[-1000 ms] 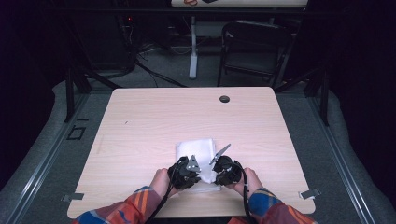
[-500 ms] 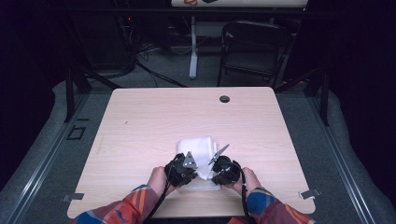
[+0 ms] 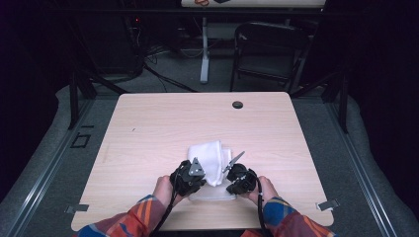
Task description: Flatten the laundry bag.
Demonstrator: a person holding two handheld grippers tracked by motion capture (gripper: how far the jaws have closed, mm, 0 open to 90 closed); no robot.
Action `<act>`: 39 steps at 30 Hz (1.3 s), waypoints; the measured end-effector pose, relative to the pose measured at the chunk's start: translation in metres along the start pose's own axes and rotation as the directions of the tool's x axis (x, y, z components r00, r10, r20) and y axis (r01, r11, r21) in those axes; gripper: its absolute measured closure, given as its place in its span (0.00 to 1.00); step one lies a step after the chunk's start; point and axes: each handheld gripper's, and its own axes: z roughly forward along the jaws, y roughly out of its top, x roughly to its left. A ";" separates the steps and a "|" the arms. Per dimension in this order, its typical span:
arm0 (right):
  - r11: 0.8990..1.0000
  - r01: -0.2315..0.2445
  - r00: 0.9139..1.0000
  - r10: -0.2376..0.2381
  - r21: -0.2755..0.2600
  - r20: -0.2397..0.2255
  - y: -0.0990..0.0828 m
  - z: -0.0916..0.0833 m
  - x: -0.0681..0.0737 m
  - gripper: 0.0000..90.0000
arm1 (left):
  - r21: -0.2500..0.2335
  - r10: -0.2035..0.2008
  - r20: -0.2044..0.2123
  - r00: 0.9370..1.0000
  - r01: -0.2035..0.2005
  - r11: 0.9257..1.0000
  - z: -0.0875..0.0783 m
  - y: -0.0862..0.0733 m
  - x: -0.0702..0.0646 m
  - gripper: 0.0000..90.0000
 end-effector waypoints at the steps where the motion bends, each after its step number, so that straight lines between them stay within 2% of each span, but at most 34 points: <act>1: 1.000 0.001 1.000 -0.001 0.003 0.000 0.000 0.000 0.000 1.00 | 0.001 -0.001 -0.007 1.000 0.001 1.000 -0.001 0.000 0.000 0.94; 8: 1.000 0.006 1.000 -0.006 0.022 0.028 0.000 -0.002 -0.003 1.00 | -0.015 -0.029 -0.029 0.999 0.029 0.999 -0.007 -0.003 0.004 0.93; 14: 1.000 -0.004 1.000 0.003 0.028 0.030 -0.001 -0.003 -0.005 1.00 | -0.014 -0.048 -0.038 0.998 0.047 0.999 -0.011 -0.006 0.009 0.93; 18: 1.000 -0.012 0.999 0.011 0.029 0.033 -0.001 -0.004 -0.006 1.00 | -0.029 -0.056 -0.048 0.997 0.055 0.998 -0.014 -0.008 0.010 0.93; 23: 0.999 -0.018 0.999 0.016 0.033 0.035 -0.002 -0.005 -0.008 1.00 | -0.021 -0.057 -0.059 0.997 0.056 0.998 -0.017 -0.011 0.013 0.93; 28: 0.999 -0.031 0.999 0.029 0.037 0.040 -0.004 -0.006 -0.011 1.00 | -0.010 -0.074 -0.061 0.995 0.073 0.997 -0.020 -0.015 0.017 0.93; 39: 0.998 -0.049 0.998 0.047 0.041 0.046 -0.007 -0.009 -0.016 1.00 | -0.015 -0.109 -0.071 0.992 0.108 0.994 -0.023 -0.022 0.025 0.93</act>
